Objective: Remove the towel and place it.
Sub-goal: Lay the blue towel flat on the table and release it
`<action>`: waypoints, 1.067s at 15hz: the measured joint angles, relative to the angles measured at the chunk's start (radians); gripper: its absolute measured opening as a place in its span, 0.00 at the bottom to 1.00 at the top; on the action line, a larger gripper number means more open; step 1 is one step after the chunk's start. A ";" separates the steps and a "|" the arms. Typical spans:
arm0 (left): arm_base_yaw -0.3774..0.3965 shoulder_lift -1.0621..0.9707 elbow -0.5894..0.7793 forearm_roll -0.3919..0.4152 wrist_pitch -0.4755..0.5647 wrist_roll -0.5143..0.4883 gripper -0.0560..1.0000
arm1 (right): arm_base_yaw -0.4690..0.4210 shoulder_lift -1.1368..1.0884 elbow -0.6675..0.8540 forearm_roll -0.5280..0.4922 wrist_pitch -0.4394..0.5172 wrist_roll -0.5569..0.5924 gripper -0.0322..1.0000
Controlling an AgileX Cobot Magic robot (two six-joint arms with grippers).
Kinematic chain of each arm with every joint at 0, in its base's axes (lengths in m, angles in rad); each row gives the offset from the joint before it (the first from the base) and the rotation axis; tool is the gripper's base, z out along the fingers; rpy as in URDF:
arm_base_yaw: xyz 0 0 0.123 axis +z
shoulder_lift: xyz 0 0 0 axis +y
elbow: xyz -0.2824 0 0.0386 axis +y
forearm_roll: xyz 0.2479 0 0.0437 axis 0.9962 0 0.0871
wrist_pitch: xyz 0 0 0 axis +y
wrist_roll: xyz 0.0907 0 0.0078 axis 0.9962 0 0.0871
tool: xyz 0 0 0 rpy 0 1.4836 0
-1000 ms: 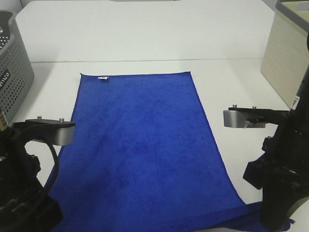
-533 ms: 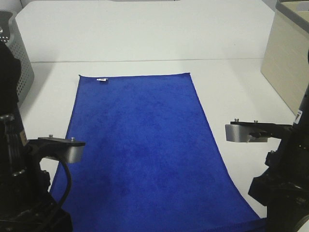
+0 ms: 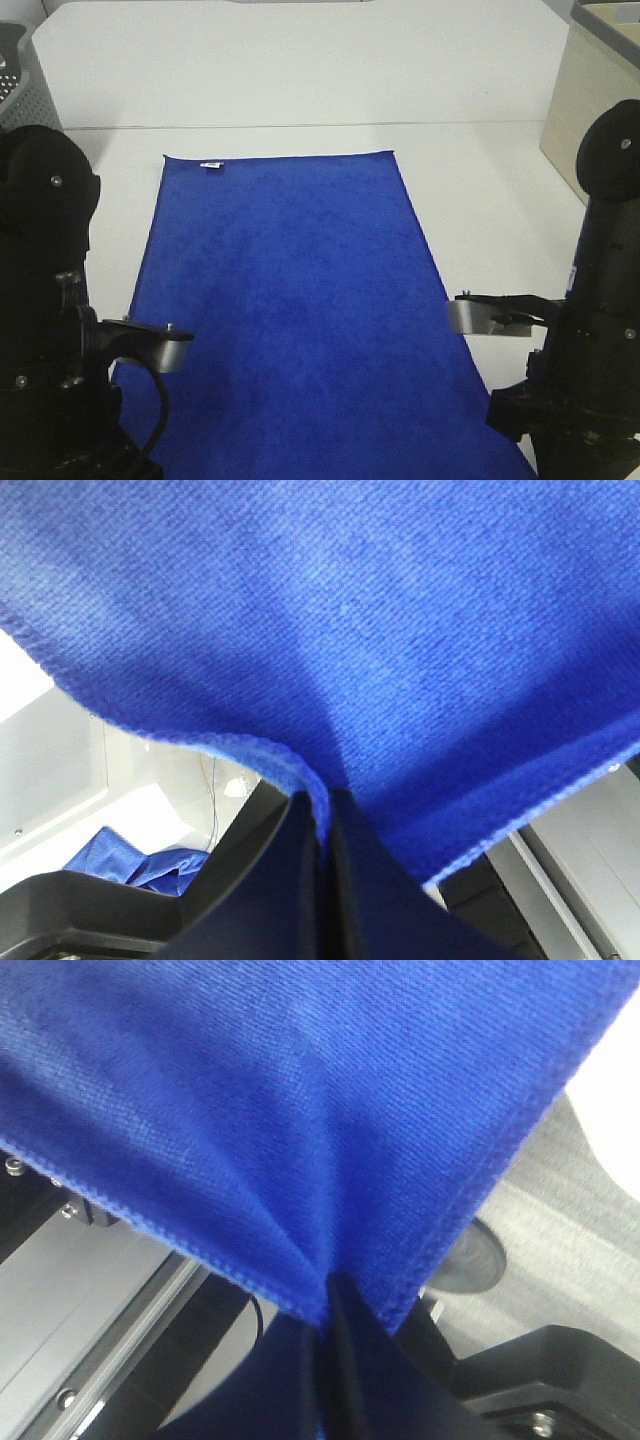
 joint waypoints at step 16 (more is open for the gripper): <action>0.000 0.065 -0.078 -0.005 0.016 0.002 0.05 | 0.000 0.164 -0.002 0.049 -0.001 -0.006 0.05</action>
